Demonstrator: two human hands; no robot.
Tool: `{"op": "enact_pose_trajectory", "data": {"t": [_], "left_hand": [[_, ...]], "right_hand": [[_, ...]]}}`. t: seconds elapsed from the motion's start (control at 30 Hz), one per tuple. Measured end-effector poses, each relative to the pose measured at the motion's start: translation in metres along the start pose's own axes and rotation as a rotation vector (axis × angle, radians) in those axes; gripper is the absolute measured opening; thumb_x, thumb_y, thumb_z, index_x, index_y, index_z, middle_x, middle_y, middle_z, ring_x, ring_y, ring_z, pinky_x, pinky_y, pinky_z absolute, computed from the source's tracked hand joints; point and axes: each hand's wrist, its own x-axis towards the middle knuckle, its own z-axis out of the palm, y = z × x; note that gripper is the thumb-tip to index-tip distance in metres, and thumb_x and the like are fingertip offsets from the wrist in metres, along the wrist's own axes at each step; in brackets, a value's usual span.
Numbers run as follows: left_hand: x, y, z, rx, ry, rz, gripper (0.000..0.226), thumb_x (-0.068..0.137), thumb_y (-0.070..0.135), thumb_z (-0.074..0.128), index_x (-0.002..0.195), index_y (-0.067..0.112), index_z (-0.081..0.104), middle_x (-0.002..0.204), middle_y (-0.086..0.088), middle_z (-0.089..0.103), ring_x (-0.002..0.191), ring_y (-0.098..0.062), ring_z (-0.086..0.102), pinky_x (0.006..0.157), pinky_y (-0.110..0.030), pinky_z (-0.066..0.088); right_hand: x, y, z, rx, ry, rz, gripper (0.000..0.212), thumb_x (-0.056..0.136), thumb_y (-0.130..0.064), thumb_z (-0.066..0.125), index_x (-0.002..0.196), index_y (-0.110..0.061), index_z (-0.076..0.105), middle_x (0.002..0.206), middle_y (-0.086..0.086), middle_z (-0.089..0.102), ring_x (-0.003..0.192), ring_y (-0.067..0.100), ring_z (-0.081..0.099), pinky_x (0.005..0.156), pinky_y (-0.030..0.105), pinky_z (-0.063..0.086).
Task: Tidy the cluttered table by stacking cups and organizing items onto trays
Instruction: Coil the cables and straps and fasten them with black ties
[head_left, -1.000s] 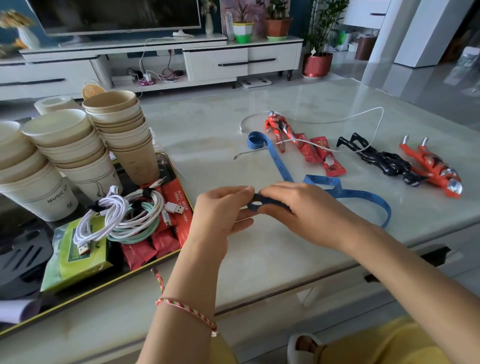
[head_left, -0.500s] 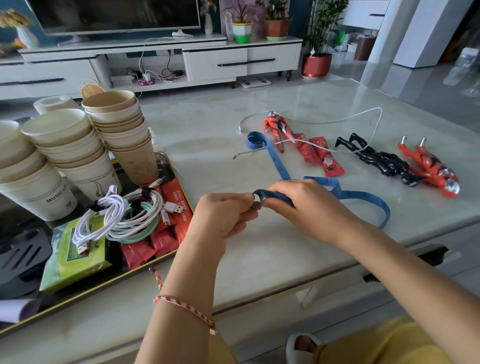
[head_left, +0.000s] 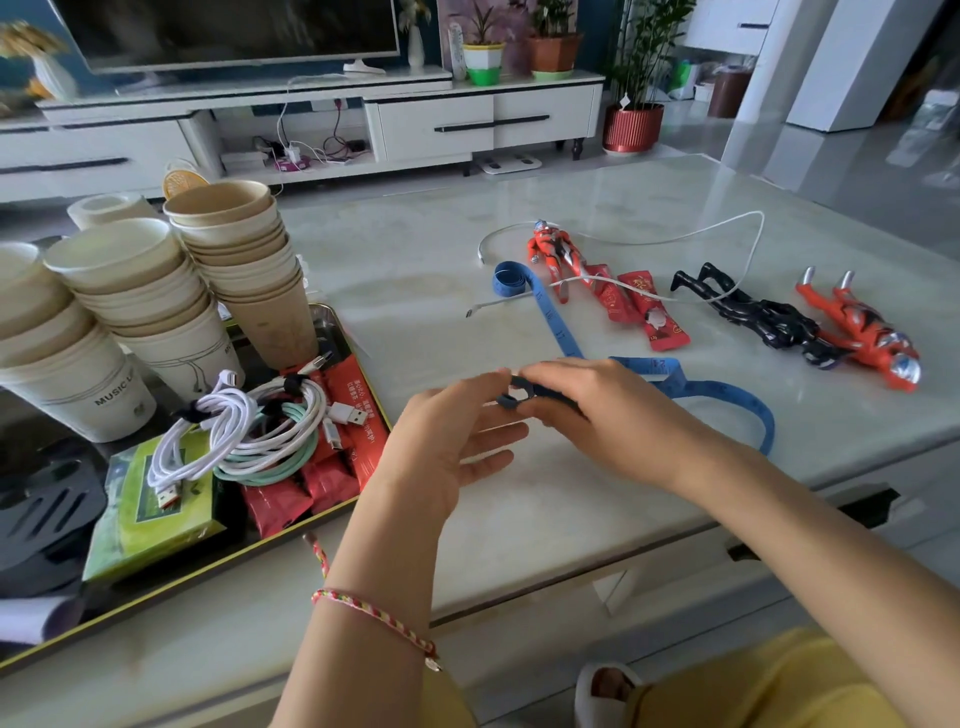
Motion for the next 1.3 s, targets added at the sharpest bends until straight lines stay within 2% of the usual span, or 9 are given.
{"op": "enact_pose_trajectory", "data": {"t": [0.2, 0.4, 0.5, 0.6, 0.7, 0.8, 1.0, 1.13, 1.3], "left_hand": [[0.001, -0.002, -0.004, 0.154, 0.035, 0.067, 0.011, 0.084, 0.020, 0.066, 0.075, 0.016, 0.068, 0.069, 0.003, 0.071, 0.066, -0.009, 0.062, 0.061, -0.022, 0.047], [0.003, -0.001, -0.002, 0.060, 0.035, 0.011, 0.010, 0.084, 0.018, 0.066, 0.075, 0.013, 0.068, 0.072, 0.000, 0.072, 0.064, -0.008, 0.057, 0.057, -0.021, 0.043], [0.003, -0.004, 0.006, -0.087, 0.080, 0.018, 0.014, 0.083, 0.017, 0.068, 0.070, 0.013, 0.066, 0.061, 0.003, 0.069, 0.060, -0.007, 0.058, 0.055, -0.020, 0.041], [0.001, -0.007, 0.010, -0.167, 0.084, 0.013, 0.013, 0.083, 0.016, 0.067, 0.071, 0.012, 0.066, 0.066, 0.001, 0.070, 0.060, -0.007, 0.061, 0.059, -0.022, 0.044], [0.001, -0.006, 0.007, -0.200, 0.023, -0.043, 0.008, 0.083, 0.015, 0.066, 0.075, 0.012, 0.065, 0.079, -0.003, 0.072, 0.073, -0.011, 0.066, 0.067, -0.026, 0.049], [0.000, -0.002, 0.004, -0.154, -0.061, -0.077, 0.003, 0.084, 0.014, 0.063, 0.082, 0.013, 0.065, 0.091, -0.007, 0.071, 0.083, -0.015, 0.068, 0.066, -0.028, 0.050], [0.001, -0.005, 0.004, 0.054, -0.042, 0.026, 0.012, 0.085, 0.023, 0.066, 0.088, 0.012, 0.069, 0.081, -0.003, 0.073, 0.075, -0.013, 0.070, 0.066, -0.024, 0.052], [0.004, -0.004, 0.004, -0.062, -0.028, 0.015, 0.011, 0.082, 0.019, 0.068, 0.089, 0.011, 0.068, 0.084, -0.006, 0.073, 0.079, -0.015, 0.070, 0.065, -0.023, 0.051], [0.000, -0.004, 0.015, -0.329, -0.020, -0.054, 0.011, 0.083, 0.022, 0.066, 0.077, 0.012, 0.066, 0.073, -0.004, 0.072, 0.069, -0.013, 0.068, 0.067, -0.023, 0.051]], "right_hand": [[-0.003, 0.005, -0.002, 0.000, -0.030, 0.020, 0.024, 0.095, -0.022, 0.050, 0.116, -0.021, 0.060, 0.101, -0.004, 0.063, 0.091, 0.015, 0.057, 0.078, 0.035, 0.045], [-0.004, 0.008, -0.004, -0.064, 0.131, 0.071, 0.028, 0.089, -0.039, 0.056, 0.081, -0.013, 0.062, 0.059, -0.010, 0.046, 0.055, 0.011, 0.044, 0.053, 0.033, 0.032], [-0.005, 0.001, 0.001, -0.103, 0.165, 0.053, 0.026, 0.092, -0.033, 0.052, 0.074, -0.014, 0.049, 0.059, -0.011, 0.038, 0.053, 0.011, 0.037, 0.048, 0.029, 0.023], [-0.006, -0.008, 0.011, -0.173, 0.203, 0.048, 0.025, 0.090, -0.038, 0.050, 0.076, -0.020, 0.041, 0.062, -0.011, 0.039, 0.049, 0.006, 0.036, 0.045, 0.018, 0.018], [-0.003, -0.007, 0.011, -0.172, 0.198, 0.057, 0.023, 0.092, -0.037, 0.052, 0.082, -0.017, 0.047, 0.070, -0.009, 0.045, 0.056, 0.010, 0.039, 0.046, 0.019, 0.024], [-0.001, 0.001, 0.003, -0.055, 0.125, 0.034, 0.021, 0.092, -0.029, 0.054, 0.092, -0.008, 0.059, 0.074, -0.003, 0.053, 0.066, 0.016, 0.046, 0.060, 0.033, 0.041], [-0.005, 0.005, -0.002, 0.089, -0.001, -0.005, 0.023, 0.093, -0.015, 0.053, 0.115, -0.019, 0.060, 0.103, -0.003, 0.064, 0.093, 0.011, 0.058, 0.081, 0.027, 0.045], [-0.004, 0.004, 0.001, 0.034, 0.101, 0.038, 0.021, 0.092, -0.021, 0.055, 0.113, -0.020, 0.060, 0.093, -0.001, 0.065, 0.080, 0.015, 0.058, 0.071, 0.036, 0.046], [-0.001, -0.005, 0.015, -0.064, 0.263, 0.052, 0.024, 0.088, -0.037, 0.058, 0.098, -0.016, 0.060, 0.082, -0.006, 0.059, 0.060, 0.002, 0.045, 0.058, 0.029, 0.038]]}}
